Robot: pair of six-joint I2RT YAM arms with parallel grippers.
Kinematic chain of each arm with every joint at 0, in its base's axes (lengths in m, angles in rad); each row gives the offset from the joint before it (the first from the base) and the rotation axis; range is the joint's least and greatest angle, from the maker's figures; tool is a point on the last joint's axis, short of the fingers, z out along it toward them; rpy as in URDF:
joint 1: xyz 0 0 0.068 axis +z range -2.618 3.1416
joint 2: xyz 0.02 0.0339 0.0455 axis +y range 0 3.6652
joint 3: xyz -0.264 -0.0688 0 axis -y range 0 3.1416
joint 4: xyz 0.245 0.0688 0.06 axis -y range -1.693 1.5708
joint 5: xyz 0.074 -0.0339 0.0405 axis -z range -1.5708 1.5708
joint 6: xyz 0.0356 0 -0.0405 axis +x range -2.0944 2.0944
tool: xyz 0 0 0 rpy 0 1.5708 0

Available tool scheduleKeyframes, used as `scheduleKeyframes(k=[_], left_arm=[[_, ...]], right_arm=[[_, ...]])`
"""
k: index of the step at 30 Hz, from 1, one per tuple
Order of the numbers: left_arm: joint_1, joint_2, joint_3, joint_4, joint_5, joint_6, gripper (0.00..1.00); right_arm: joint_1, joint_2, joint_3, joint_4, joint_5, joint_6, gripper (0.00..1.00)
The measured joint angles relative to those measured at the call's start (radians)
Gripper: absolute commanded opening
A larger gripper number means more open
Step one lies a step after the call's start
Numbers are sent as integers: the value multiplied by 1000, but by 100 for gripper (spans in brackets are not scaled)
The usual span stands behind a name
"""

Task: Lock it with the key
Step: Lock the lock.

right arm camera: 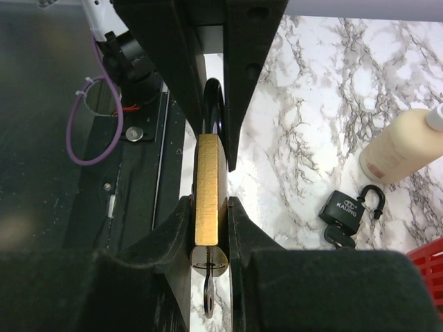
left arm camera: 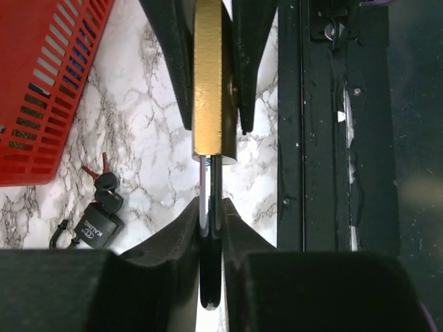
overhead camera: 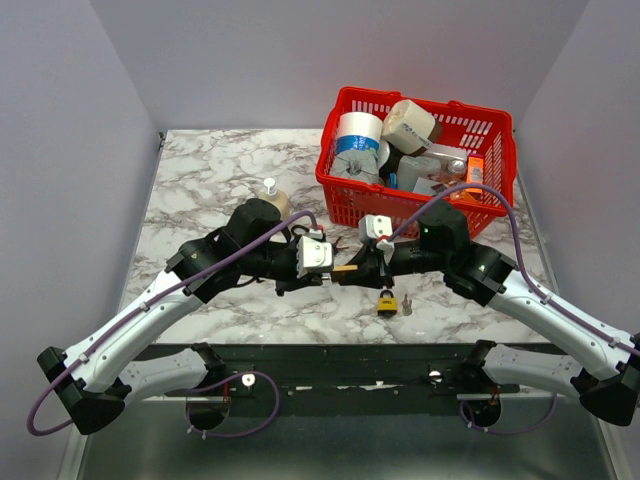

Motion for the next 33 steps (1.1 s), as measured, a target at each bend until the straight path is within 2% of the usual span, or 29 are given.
scheduleKeyframes(k=[1, 2, 3, 6, 12, 23, 25, 29, 32, 33], left_arm=[[-3, 0, 1, -2, 0, -3, 0], [-5, 0, 2, -5, 0, -3, 0], [-6, 0, 2, -7, 0, -5, 0], [-6, -7, 1, -6, 0, -7, 0], [-6, -63, -24, -34, 1, -3, 0], [-6, -35, -16, -50, 2, -7, 0], [-6, -30, -13, -50, 2, -13, 0], [-6, -20, 1, -46, 2, -26, 0], [-6, -19, 1, -43, 7, -36, 0], [-6, -18, 1, -44, 11, -41, 0]], right_arm=[[0, 0, 0, 0, 0, 0, 1], [-1, 0, 0, 0, 1, 0, 8], [0, 0, 0, -2, 0, 5, 22], [0, 1, 0, -1, 0, 14, 42], [0, -21, 1, -10, 0, 10, 55], [0, -40, 6, -78, -35, -54, 55], [0, -29, 8, -87, -43, -64, 52], [0, -5, 11, -106, -43, -81, 41], [0, 8, 17, -111, -37, -90, 26], [-1, 11, 20, -112, -35, -91, 15]])
